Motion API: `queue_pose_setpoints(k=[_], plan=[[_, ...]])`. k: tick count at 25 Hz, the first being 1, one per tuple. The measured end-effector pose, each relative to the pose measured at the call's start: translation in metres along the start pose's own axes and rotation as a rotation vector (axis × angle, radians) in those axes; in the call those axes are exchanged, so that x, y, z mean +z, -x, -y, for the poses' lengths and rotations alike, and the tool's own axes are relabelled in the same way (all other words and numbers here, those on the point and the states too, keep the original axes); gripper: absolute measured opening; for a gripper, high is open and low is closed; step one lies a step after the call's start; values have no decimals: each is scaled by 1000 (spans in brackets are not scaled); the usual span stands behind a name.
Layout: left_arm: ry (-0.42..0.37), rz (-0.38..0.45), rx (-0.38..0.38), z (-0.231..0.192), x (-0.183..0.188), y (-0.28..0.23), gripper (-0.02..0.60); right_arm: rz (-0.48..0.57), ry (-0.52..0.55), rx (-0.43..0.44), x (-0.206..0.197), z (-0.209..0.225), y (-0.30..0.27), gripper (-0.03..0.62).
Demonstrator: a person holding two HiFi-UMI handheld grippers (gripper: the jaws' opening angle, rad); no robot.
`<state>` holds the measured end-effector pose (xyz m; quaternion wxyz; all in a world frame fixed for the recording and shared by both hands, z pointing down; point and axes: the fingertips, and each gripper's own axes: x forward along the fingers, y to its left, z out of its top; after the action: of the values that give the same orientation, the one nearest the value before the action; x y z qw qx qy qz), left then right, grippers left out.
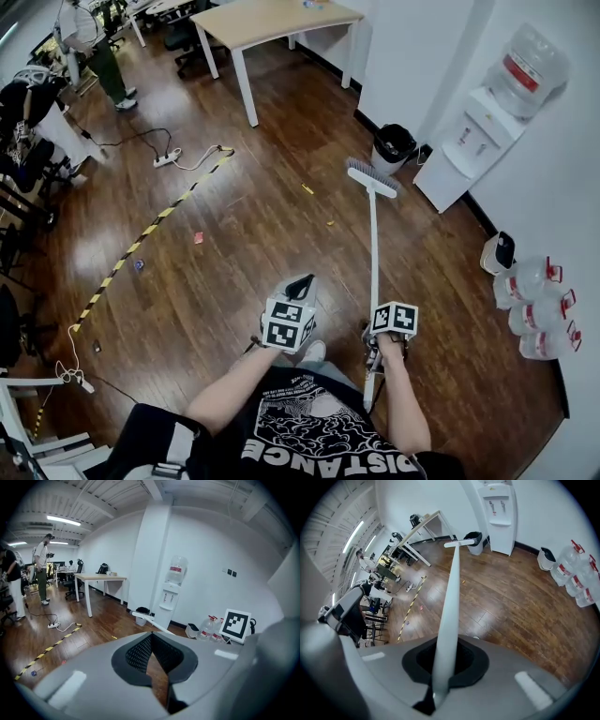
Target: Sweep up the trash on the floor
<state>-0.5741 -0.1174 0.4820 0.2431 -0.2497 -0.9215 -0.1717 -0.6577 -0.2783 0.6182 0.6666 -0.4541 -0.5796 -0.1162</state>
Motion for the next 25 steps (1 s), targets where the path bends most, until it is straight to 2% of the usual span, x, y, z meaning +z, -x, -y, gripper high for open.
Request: queue_pose_setpoints(k=[6, 11, 17, 25], plan=[[26, -29, 36, -19, 3, -22, 5, -48, -38, 18, 32, 8, -21, 0], [48, -45, 29, -34, 7, -48, 5, -102, -73, 15, 57, 7, -46, 0], [57, -63, 4, -69, 29, -93, 5, -152, -117, -15, 104, 1, -81, 0], [59, -86, -13, -132, 67, -147, 5, -210, -234, -24, 172, -15, -132, 0]])
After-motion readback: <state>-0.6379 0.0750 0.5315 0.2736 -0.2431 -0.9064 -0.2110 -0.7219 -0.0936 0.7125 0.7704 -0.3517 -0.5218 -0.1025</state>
